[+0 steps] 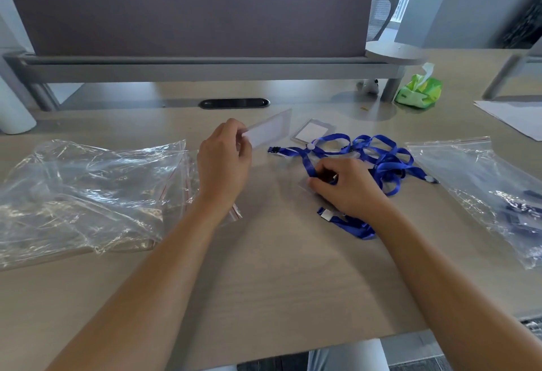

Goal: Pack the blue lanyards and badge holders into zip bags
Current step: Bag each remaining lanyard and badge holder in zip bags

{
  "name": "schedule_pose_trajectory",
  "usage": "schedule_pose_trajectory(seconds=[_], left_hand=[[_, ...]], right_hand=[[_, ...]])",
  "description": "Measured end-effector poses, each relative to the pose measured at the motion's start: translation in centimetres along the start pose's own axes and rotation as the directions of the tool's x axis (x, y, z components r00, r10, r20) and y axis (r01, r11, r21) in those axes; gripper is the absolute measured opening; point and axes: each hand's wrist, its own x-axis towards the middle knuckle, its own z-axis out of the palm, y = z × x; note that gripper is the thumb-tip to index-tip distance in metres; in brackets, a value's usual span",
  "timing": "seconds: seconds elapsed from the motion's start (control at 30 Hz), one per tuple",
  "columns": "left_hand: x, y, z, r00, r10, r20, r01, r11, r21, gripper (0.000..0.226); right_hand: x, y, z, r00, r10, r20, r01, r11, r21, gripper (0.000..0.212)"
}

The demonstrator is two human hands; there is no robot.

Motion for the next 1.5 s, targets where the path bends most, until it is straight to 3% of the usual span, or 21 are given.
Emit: schedule_pose_trajectory(seconds=[0.13, 0.23, 0.37, 0.5, 0.6, 0.77, 1.0, 1.3, 1.5], left_hand=[[0.0, -0.1, 0.1, 1.0, 0.012, -0.012, -0.012, 0.999, -0.034, 0.007], [-0.1, -0.1, 0.3, 1.0, 0.027, 0.0, -0.027, 0.999, -0.036, 0.008], [-0.1, -0.1, 0.1, 0.999, 0.012, -0.052, -0.013, 1.0, -0.023, 0.009], [0.2, -0.5, -0.4, 0.99, -0.049, -0.132, 0.05, 0.999, 0.006, 0.009], [0.3, -1.0, -0.6, 0.989, -0.064, -0.135, 0.069, 0.997, 0.03, 0.009], [0.4, -1.0, -0.7, 0.986, -0.069, -0.149, 0.075, 0.997, 0.036, 0.008], [1.1, -0.1, -1.3, 0.986, -0.097, -0.138, 0.086, 0.993, -0.083, 0.011], [2.8, 1.9, -5.1, 0.994, -0.013, -0.106, -0.003, 0.989, -0.149, 0.008], [4.5, 3.5, -8.4, 0.991, 0.005, -0.132, -0.029, 0.984, -0.177, 0.008]], right_hand=[[1.0, -0.5, 0.0, 0.982, 0.095, -0.165, -0.09, 0.995, 0.035, 0.032], [2.9, -1.0, -0.6, 0.96, 0.119, -0.253, -0.128, 0.992, -0.021, 0.018], [6.5, -1.6, 0.4, 0.986, 0.111, -0.126, -0.119, 0.991, -0.059, 0.02], [9.2, -2.8, 2.7, 0.993, 0.115, 0.035, -0.11, 0.985, -0.135, 0.036], [10.3, -3.2, 3.8, 0.992, 0.102, 0.074, -0.081, 0.965, -0.249, 0.028], [10.8, -2.5, 3.6, 0.993, 0.113, 0.046, -0.112, 0.993, -0.021, 0.017], [8.9, -2.7, 0.4, 0.978, 0.137, -0.16, -0.081, 0.947, 0.312, 0.015], [6.8, -5.8, -3.5, 0.96, 0.102, -0.26, 0.006, 0.923, 0.384, 0.026], [6.8, -10.5, -8.3, 0.922, -0.067, -0.381, 0.186, 0.94, 0.286, 0.017]])
